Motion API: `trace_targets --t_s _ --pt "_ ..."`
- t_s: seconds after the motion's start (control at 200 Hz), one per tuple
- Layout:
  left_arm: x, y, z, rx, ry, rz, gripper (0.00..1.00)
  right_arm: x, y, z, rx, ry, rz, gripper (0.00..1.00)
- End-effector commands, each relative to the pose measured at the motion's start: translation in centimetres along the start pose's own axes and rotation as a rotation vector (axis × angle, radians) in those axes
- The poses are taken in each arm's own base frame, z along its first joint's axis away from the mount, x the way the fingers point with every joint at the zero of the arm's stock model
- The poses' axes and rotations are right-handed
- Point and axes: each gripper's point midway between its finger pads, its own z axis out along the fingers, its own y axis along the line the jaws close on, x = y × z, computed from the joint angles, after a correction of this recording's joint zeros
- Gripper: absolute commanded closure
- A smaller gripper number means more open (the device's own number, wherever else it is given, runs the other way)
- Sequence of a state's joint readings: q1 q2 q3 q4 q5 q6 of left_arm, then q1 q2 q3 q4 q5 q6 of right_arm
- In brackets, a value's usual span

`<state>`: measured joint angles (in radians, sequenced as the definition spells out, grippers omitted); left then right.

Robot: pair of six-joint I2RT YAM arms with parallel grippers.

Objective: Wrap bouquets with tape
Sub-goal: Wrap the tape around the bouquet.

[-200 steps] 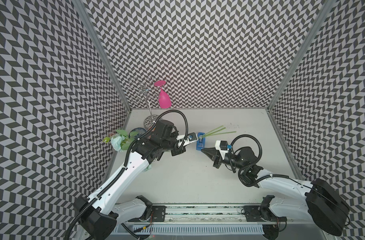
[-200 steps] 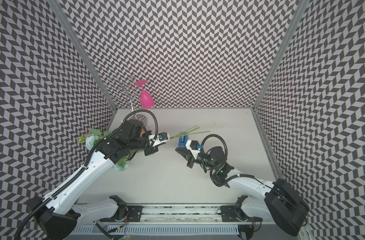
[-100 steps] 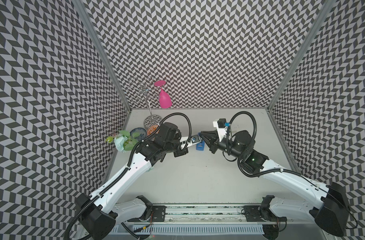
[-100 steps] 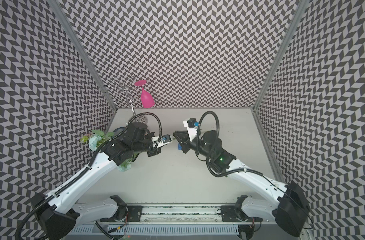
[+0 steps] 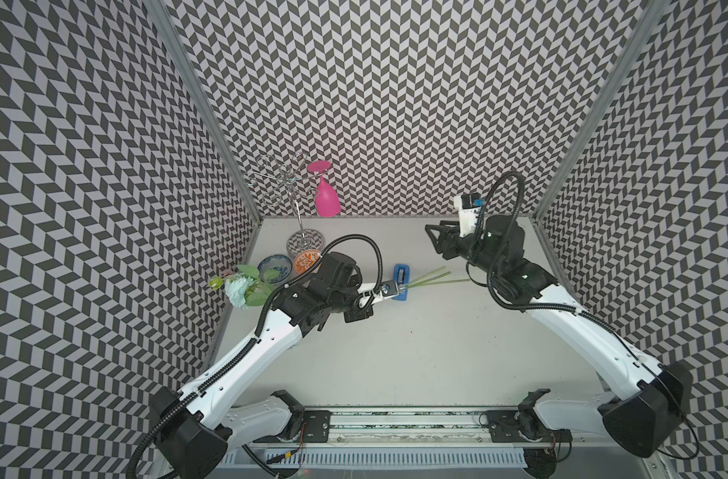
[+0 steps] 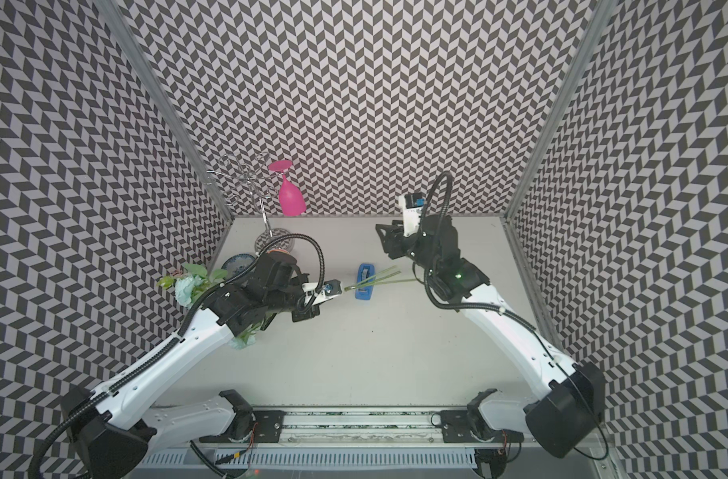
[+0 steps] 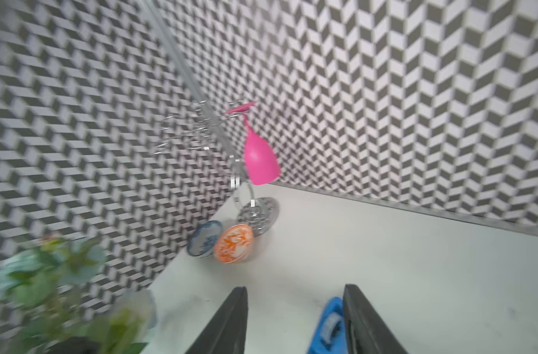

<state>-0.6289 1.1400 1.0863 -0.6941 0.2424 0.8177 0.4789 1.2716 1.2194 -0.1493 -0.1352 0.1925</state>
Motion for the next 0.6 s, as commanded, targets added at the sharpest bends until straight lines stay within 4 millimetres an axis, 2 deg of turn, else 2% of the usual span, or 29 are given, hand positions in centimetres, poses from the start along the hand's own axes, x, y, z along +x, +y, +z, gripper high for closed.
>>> trace_targets --t_s 0.0,0.08,0.14,0.195,0.235,0.295,0.406,0.486,0.596 --pt "-0.7 -0.5 -0.8 0.018 -0.030 0.027 1.00 -1.6 4.1 -6.5 -0.181 -0.094 -0.276 0.47" --pt "-0.8 -0.1 -0.6 0.020 -0.024 0.020 1.00 0.6 8.0 -11.7 -0.411 -0.263 -0.363 0.43" --pt "-0.9 0.4 -0.4 0.030 -0.022 0.008 1.00 3.2 11.2 -15.8 -0.630 -0.380 -0.415 0.42" --pt "-1.0 0.6 -0.2 0.049 -0.019 -0.003 1.00 5.7 12.7 -18.0 -0.754 -0.450 -0.416 0.42" --pt "-1.2 0.7 -0.1 0.059 -0.019 -0.008 1.00 7.3 13.3 -18.3 -0.791 -0.475 -0.391 0.42" --pt "-1.5 0.7 -0.2 0.068 -0.032 -0.012 1.00 9.8 14.0 -17.0 -0.789 -0.457 -0.388 0.41" --pt "-1.9 0.7 -0.7 0.068 -0.053 -0.017 1.00 13.0 14.2 -11.9 -0.689 -0.326 -0.413 0.43" --pt "-2.0 0.8 -1.1 0.059 -0.058 -0.018 1.00 12.6 13.1 -8.9 -0.576 -0.310 -0.407 0.44" --pt "-2.2 0.8 -1.5 0.053 -0.068 -0.014 1.00 11.5 11.0 -6.9 -0.430 -0.370 -0.346 0.43"
